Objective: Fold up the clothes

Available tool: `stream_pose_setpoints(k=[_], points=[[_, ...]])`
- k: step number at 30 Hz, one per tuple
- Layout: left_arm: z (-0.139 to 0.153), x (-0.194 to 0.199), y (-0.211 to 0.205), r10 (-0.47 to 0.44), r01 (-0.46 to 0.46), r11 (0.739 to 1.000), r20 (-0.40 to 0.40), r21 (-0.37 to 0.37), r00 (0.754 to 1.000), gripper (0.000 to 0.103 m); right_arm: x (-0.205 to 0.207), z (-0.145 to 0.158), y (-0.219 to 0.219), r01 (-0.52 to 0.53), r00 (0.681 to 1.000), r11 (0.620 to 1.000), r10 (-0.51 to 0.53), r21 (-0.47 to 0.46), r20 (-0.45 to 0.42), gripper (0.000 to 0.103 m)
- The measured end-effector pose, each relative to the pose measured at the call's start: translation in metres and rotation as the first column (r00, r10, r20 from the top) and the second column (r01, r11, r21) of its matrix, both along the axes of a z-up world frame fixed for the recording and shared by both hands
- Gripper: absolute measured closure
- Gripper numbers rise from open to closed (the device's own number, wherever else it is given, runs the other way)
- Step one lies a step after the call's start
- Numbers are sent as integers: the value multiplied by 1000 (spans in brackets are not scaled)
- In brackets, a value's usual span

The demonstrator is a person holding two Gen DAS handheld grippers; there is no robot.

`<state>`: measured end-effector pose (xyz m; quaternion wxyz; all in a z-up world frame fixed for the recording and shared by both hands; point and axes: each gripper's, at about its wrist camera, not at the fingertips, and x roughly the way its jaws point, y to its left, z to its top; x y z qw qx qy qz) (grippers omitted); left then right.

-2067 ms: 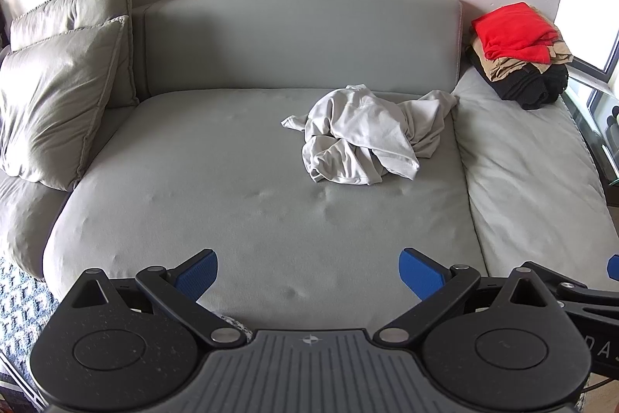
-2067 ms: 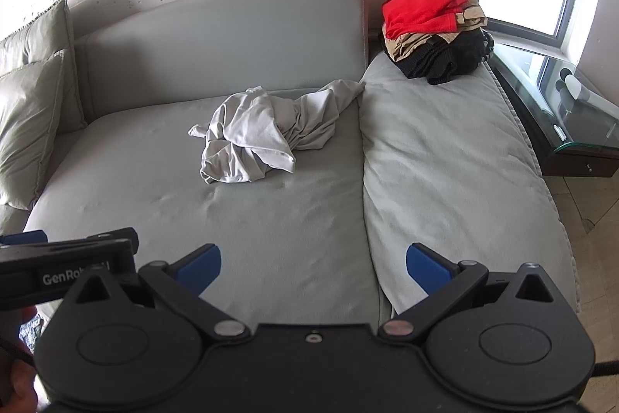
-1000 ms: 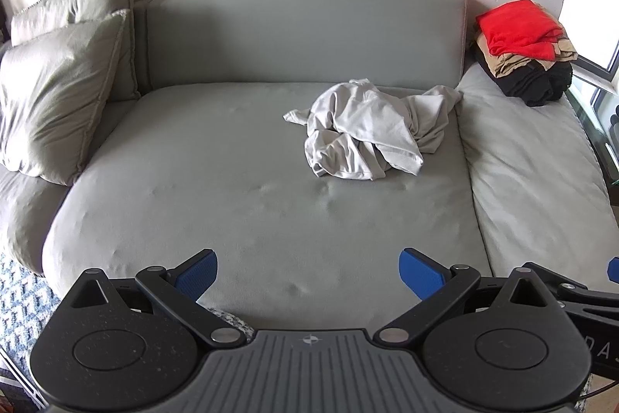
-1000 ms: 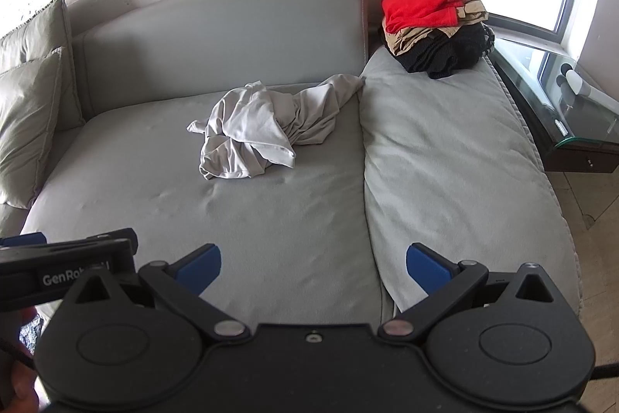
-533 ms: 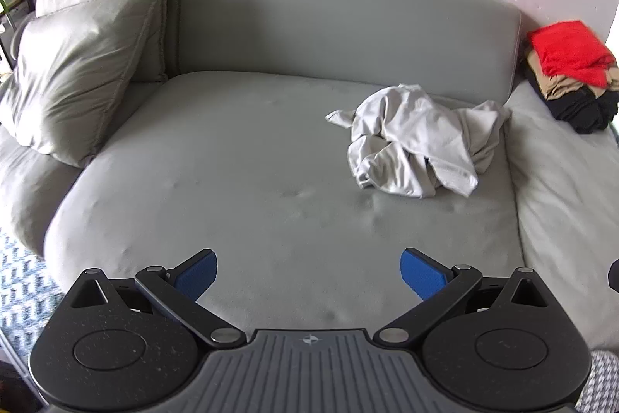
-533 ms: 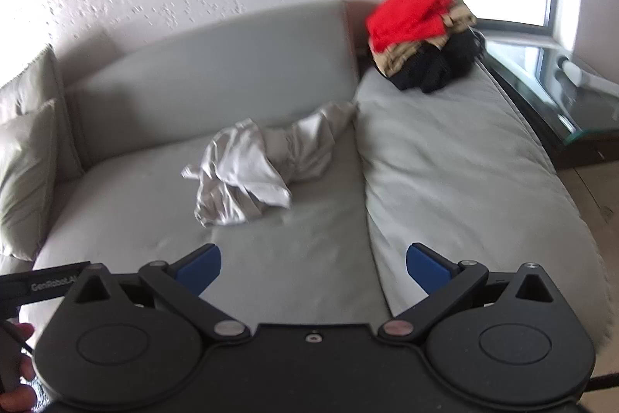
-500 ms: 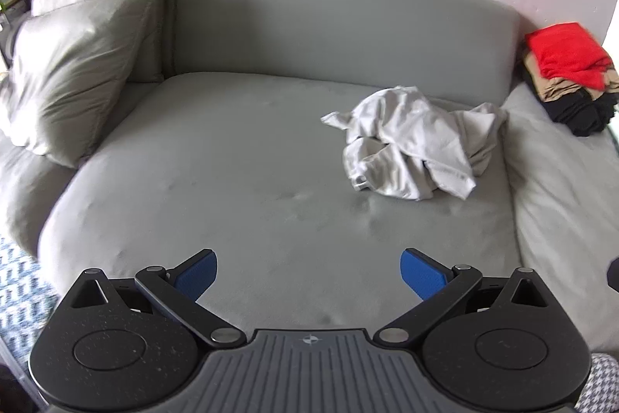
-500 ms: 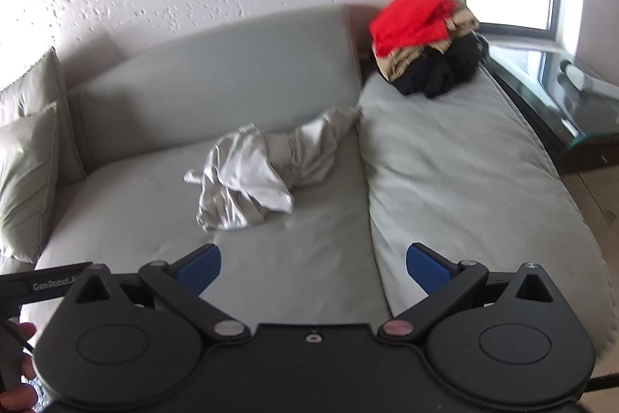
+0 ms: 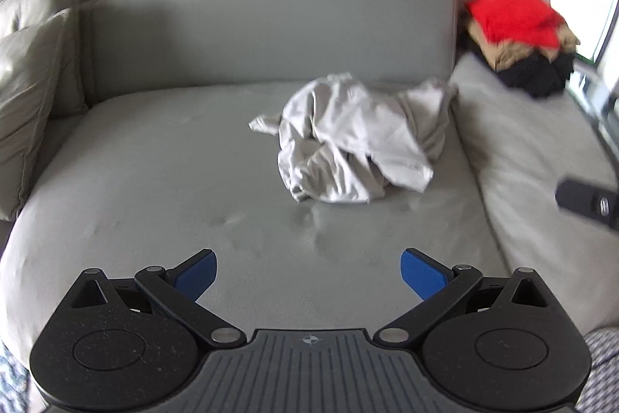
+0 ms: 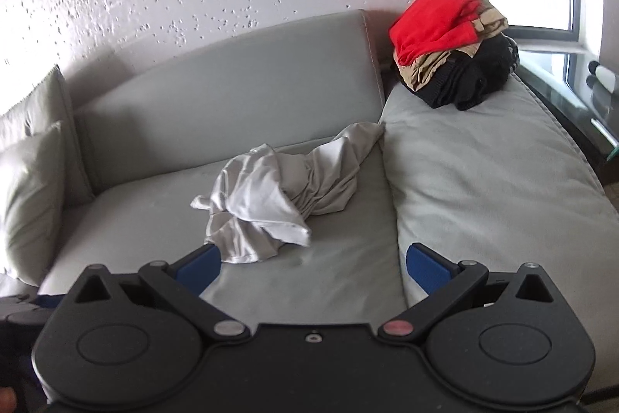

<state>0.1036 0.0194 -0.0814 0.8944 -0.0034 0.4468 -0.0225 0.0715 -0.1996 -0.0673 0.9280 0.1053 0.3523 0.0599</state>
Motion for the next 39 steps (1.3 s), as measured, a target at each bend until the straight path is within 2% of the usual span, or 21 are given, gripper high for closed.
stream_pose_setpoints(k=[4, 8, 10, 12, 14, 15, 16, 19, 20, 24, 25, 26, 27, 31, 33, 36, 39], points=[[-14, 19, 14, 102, -112, 988, -88, -110, 991, 1, 30, -20, 4, -39, 999, 999, 38, -38, -34, 0], [-22, 34, 18, 119, -121, 988, -29, -92, 992, 5, 57, -44, 8, -79, 997, 996, 78, -38, -20, 0], [-27, 44, 20, 125, -127, 989, -29, -76, 992, 11, 71, -57, 12, -115, 993, 992, 115, -52, -3, 0], [-33, 54, 22, 125, -128, 990, -35, -66, 991, 29, 88, -71, 19, -148, 989, 985, 149, -86, -5, 1], [-40, 63, 23, 120, -123, 990, -46, -66, 992, 40, 104, -86, 27, -191, 982, 975, 190, -111, -17, 14], [-43, 66, 23, 119, -122, 990, -51, -66, 992, 42, 111, -93, 31, -209, 978, 970, 207, -121, -25, 20], [-46, 68, 23, 118, -122, 990, -56, -66, 991, 43, 117, -100, 35, -225, 974, 966, 223, -130, -33, 34], [-52, 72, 24, 117, -120, 991, -49, -65, 992, 61, 132, -119, 46, -266, 964, 950, 260, -164, -58, 57], [-54, 73, 24, 120, -123, 990, -44, -63, 992, 67, 136, -125, 48, -280, 960, 945, 274, -168, -62, 61], [-58, 75, 23, 99, -102, 991, -46, -90, 994, 66, 146, -137, 53, -312, 950, 933, 311, -181, -30, 65], [-59, 74, 22, 92, -96, 990, -42, -99, 995, 65, 148, -137, 53, -319, 947, 931, 321, -176, -17, 70], [-58, 72, 21, 83, -86, 990, -37, -110, 996, 65, 150, -136, 53, -325, 945, 932, 328, -158, -8, 88], [-57, 71, 20, 72, -76, 990, -30, -121, 997, 65, 153, -133, 52, -332, 942, 934, 335, -134, 1, 99], [-46, 57, 15, 24, -23, 986, 10, -163, 1000, 65, 149, -100, 37, -296, 954, 954, 294, 38, 53, 101], [-40, 48, 12, 6, -1, 983, 27, -184, 1000, 66, 141, -74, 19, -249, 968, 954, 239, 165, 74, 101], [-29, 33, 7, -22, 34, 977, 60, -212, 998, 66, 122, -30, -14, -179, 983, 923, 152, 339, 105, 101], [-18, 14, 2, -53, 72, 971, 88, -230, 995, 66, 90, 11, -53, -108, 991, 885, 59, 452, 121, 101]])
